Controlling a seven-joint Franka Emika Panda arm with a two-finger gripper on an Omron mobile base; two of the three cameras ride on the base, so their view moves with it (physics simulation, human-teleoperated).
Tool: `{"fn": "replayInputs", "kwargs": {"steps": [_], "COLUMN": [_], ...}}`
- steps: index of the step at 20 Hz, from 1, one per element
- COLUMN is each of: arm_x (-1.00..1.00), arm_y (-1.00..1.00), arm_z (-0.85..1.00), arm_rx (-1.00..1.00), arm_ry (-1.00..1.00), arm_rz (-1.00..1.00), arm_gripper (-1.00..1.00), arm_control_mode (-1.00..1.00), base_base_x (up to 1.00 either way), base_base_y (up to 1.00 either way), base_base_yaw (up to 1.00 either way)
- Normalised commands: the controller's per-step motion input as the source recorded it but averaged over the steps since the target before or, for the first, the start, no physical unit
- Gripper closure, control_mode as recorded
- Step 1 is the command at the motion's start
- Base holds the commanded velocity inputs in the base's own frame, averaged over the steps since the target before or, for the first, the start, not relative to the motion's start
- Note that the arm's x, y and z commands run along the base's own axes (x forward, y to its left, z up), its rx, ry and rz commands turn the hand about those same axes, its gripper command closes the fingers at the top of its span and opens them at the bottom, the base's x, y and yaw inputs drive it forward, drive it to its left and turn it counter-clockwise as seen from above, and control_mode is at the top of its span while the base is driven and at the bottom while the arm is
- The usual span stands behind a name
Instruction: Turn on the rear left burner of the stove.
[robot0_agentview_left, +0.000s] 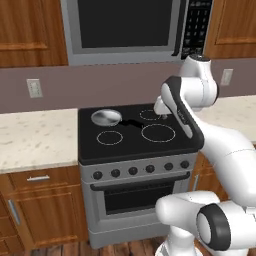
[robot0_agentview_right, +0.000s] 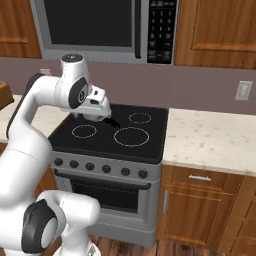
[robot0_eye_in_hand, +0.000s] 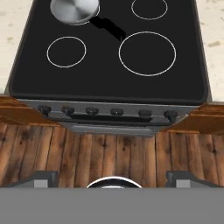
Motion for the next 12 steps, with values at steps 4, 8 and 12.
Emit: {"fn": "replayInputs", "kwargs": {"steps": [4, 8, 12], "arm_x": [0.00, 0.00, 0.00], "arm_y": [0.00, 0.00, 0.00], "arm_z": [0.00, 0.00, 0.00], "arm_rx": [0.00, 0.00, 0.00], "arm_ry": [0.00, 0.00, 0.00], "arm_rz": [0.00, 0.00, 0.00], "arm_gripper": [-1.00, -1.00, -1.00], "arm_control_mode": [1.00, 1.00, 1.00], "base_base_x": [0.29, 0.39, 0.53], "base_base_y": [-0.38, -0.69, -0.67], "base_base_yaw": [0.00, 0.00, 0.00]}}
